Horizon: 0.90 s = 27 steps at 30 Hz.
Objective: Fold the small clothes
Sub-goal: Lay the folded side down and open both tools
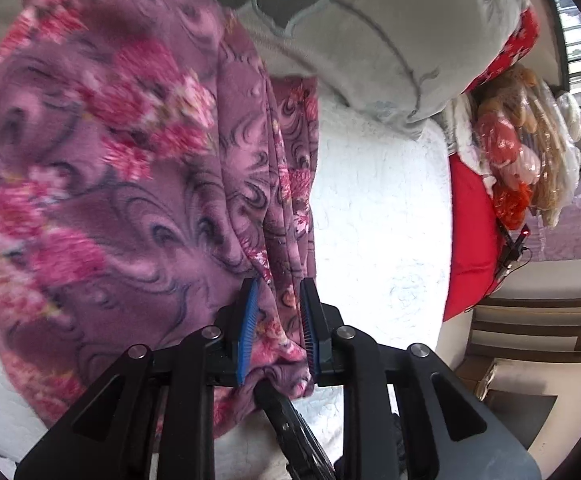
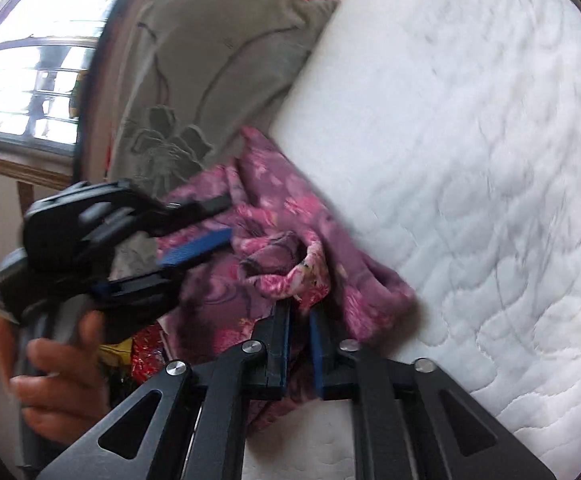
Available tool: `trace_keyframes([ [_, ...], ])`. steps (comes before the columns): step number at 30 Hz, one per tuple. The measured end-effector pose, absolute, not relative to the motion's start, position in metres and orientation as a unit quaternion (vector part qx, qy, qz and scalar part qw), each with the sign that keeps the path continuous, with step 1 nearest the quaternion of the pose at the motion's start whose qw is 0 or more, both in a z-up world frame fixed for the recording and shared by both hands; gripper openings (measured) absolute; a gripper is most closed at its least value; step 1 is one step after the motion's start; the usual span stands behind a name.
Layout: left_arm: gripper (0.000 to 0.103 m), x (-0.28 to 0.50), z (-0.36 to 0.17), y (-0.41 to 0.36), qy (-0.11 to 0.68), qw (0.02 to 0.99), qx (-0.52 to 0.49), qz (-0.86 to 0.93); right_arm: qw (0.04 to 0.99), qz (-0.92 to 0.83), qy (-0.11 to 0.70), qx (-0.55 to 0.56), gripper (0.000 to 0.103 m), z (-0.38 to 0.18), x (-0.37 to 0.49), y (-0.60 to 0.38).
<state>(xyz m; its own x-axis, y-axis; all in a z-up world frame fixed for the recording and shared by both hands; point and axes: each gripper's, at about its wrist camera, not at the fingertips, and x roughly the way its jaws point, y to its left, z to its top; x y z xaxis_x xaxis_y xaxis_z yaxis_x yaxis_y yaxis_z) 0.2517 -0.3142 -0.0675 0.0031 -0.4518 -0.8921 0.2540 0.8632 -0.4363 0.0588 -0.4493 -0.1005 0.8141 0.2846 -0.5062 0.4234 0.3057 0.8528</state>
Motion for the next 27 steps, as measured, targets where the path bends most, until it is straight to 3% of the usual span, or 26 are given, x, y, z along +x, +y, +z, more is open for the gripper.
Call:
trace_keyframes([
  [2,0.021,0.253,-0.054,-0.302,0.643,0.717,-0.080,-0.256,0.753,-0.053,0.301,0.583,0.014,-0.097,0.057,-0.448],
  [4,0.042,0.258,-0.035,-0.282,0.620,0.738,-0.089,-0.252,0.767,-0.062,0.294,0.567,0.017,-0.086,0.054,-0.446],
  [6,0.049,0.263,-0.022,-0.259,0.598,0.759,-0.099,-0.238,0.778,-0.071,0.282,0.556,0.019,-0.076,0.047,-0.444],
  [12,0.049,0.267,-0.023,-0.192,0.576,0.792,-0.098,-0.176,0.838,-0.126,0.195,0.494,0.020,-0.024,0.020,-0.447],
  [13,0.049,0.266,-0.029,-0.184,0.579,0.791,-0.098,-0.173,0.849,-0.129,0.172,0.482,0.024,-0.013,0.020,-0.452],
  [16,0.049,0.265,-0.047,-0.165,0.595,0.777,-0.121,-0.167,0.873,-0.101,0.169,0.447,0.064,0.008,0.055,-0.466],
  [21,0.049,0.273,-0.057,-0.146,0.600,0.765,-0.148,-0.179,0.874,-0.013,0.300,0.383,0.061,-0.024,0.165,-0.468],
  [27,0.051,0.287,-0.044,-0.147,0.576,0.784,-0.139,-0.187,0.878,-0.004,0.314,0.362,0.063,-0.048,0.205,-0.465],
])
